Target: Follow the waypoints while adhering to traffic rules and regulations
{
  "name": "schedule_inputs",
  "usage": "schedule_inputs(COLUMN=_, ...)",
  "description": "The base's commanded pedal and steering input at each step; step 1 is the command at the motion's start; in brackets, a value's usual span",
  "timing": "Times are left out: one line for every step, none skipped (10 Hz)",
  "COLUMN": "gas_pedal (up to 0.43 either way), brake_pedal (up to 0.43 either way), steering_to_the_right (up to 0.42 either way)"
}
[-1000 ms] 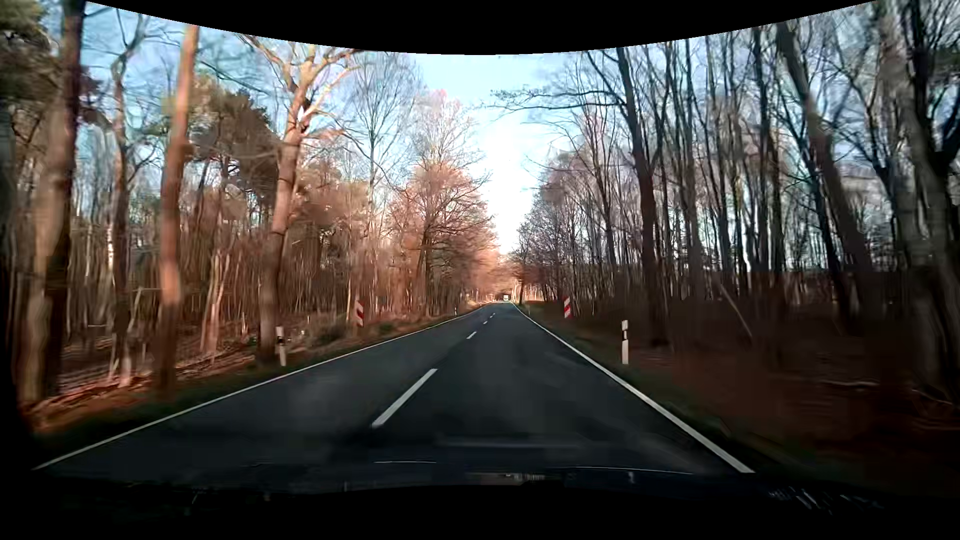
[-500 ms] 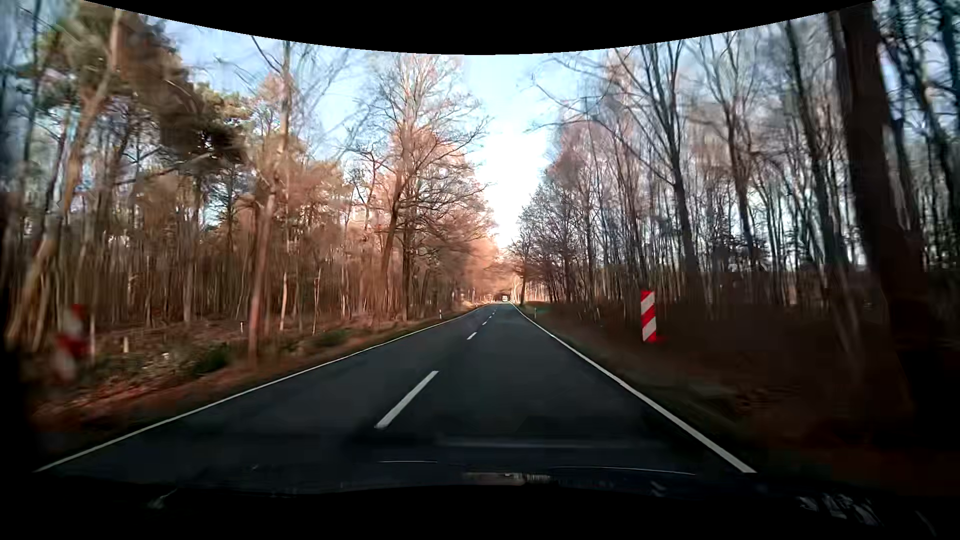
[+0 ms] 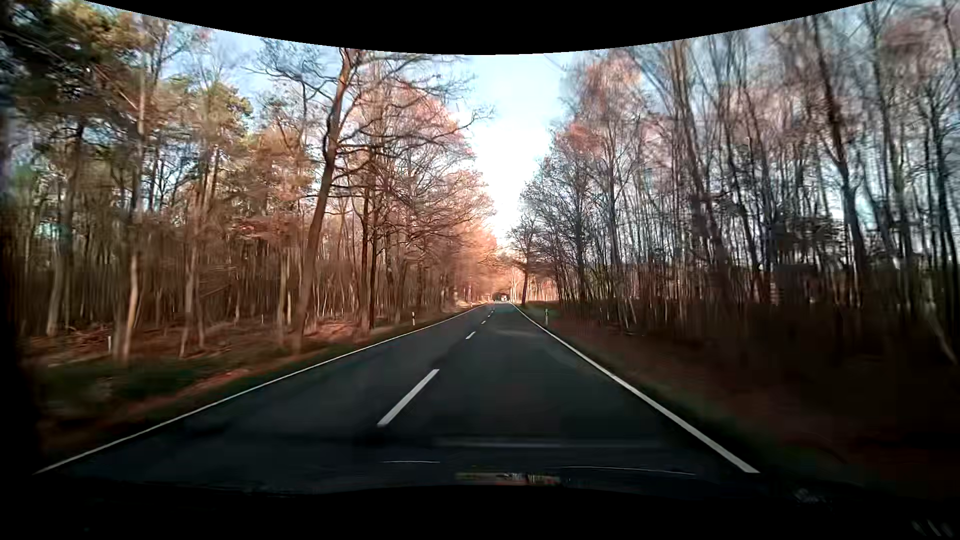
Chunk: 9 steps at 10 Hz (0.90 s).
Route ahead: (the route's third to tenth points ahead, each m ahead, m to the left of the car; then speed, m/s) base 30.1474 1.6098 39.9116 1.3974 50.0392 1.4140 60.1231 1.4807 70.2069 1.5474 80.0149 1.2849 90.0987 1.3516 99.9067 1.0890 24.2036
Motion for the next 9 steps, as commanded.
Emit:
schedule_inputs(gas_pedal=0.177, brake_pedal=0.000, steering_to_the_right=-0.001)
schedule_inputs(gas_pedal=0.177, brake_pedal=0.000, steering_to_the_right=0.000)
schedule_inputs(gas_pedal=0.177, brake_pedal=0.000, steering_to_the_right=-0.001)
schedule_inputs(gas_pedal=0.177, brake_pedal=0.000, steering_to_the_right=-0.001)
schedule_inputs(gas_pedal=0.177, brake_pedal=0.000, steering_to_the_right=0.000)
schedule_inputs(gas_pedal=0.177, brake_pedal=0.000, steering_to_the_right=0.000)
schedule_inputs(gas_pedal=0.177, brake_pedal=0.000, steering_to_the_right=-0.001)
schedule_inputs(gas_pedal=0.177, brake_pedal=0.000, steering_to_the_right=-0.001)
schedule_inputs(gas_pedal=0.177, brake_pedal=0.000, steering_to_the_right=-0.001)
